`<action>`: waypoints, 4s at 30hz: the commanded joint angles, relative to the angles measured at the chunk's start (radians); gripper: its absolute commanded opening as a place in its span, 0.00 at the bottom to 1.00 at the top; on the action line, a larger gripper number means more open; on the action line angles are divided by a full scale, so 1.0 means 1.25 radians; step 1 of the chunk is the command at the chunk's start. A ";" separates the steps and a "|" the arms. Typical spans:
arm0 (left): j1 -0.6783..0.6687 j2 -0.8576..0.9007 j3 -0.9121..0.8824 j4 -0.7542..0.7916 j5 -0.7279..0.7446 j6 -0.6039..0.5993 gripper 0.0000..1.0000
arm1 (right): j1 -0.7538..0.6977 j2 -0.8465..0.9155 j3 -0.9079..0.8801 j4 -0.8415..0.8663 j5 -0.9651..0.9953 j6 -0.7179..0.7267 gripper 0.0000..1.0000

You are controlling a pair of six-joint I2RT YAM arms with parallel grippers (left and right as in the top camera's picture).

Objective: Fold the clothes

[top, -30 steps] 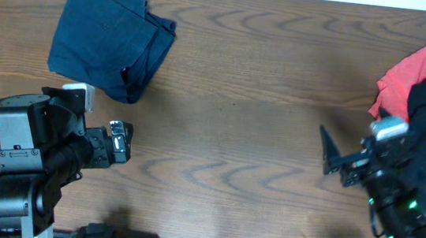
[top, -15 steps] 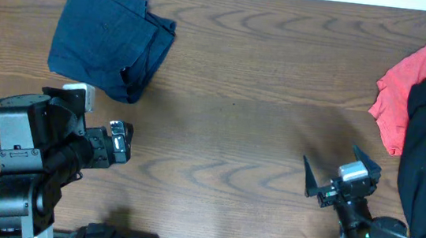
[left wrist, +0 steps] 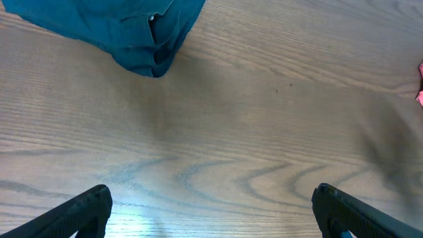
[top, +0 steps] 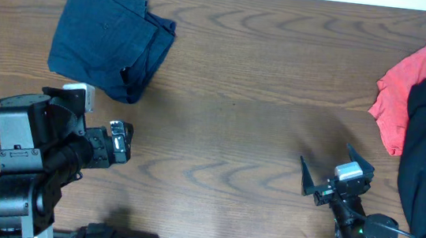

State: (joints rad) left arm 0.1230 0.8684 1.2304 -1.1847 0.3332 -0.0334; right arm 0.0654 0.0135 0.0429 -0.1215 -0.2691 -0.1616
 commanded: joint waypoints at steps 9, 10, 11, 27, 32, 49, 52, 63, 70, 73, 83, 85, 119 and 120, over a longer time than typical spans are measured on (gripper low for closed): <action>-0.002 -0.001 0.000 0.000 -0.005 -0.010 0.98 | -0.006 -0.006 -0.006 0.002 -0.010 0.015 0.99; -0.002 -0.001 0.000 0.000 -0.005 -0.010 0.98 | -0.006 -0.006 -0.006 0.002 -0.010 0.015 0.99; -0.002 -0.001 0.000 0.000 -0.005 -0.010 0.98 | -0.006 -0.006 -0.006 0.002 -0.010 0.015 0.99; -0.077 -0.077 -0.025 0.102 -0.096 0.003 0.98 | -0.006 -0.006 -0.006 0.002 -0.009 0.015 0.99; -0.099 -0.189 -0.173 0.361 -0.097 0.002 0.98 | -0.006 -0.006 -0.006 0.002 -0.009 0.015 0.99; -0.099 -0.634 -0.737 0.762 -0.091 -0.013 0.98 | -0.006 -0.006 -0.006 0.002 -0.009 0.015 0.99; -0.100 -0.665 -0.769 0.766 -0.091 -0.013 0.98 | -0.006 -0.006 -0.006 0.002 -0.009 0.015 0.99; -0.100 -0.693 -0.891 0.904 -0.094 -0.013 0.98 | -0.006 -0.006 -0.006 0.002 -0.010 0.015 0.99; -0.100 -0.693 -0.943 0.904 -0.094 -0.013 0.98 | -0.006 -0.006 -0.006 0.002 -0.010 0.015 0.99; -0.100 -0.693 -0.979 0.905 -0.094 -0.013 0.98 | -0.006 -0.006 -0.006 0.002 -0.010 0.015 0.99; -0.107 -0.692 -0.981 0.910 -0.094 -0.013 0.98 | -0.006 -0.006 -0.006 0.002 -0.009 0.015 0.99; -0.107 -0.692 -0.981 0.910 -0.094 -0.013 0.98 | -0.006 -0.006 -0.006 0.002 -0.010 0.015 0.99; -0.107 -0.692 -0.981 0.910 -0.094 -0.013 0.98 | -0.006 -0.006 -0.006 0.002 -0.010 0.015 0.99; -0.107 -0.692 -0.981 0.910 -0.094 -0.013 0.98 | -0.006 -0.006 -0.006 0.002 -0.010 0.015 0.99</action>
State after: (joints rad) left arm -0.0078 0.0105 0.0330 -0.0349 0.2241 -0.0483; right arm 0.0654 0.0120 0.0399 -0.1200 -0.2749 -0.1612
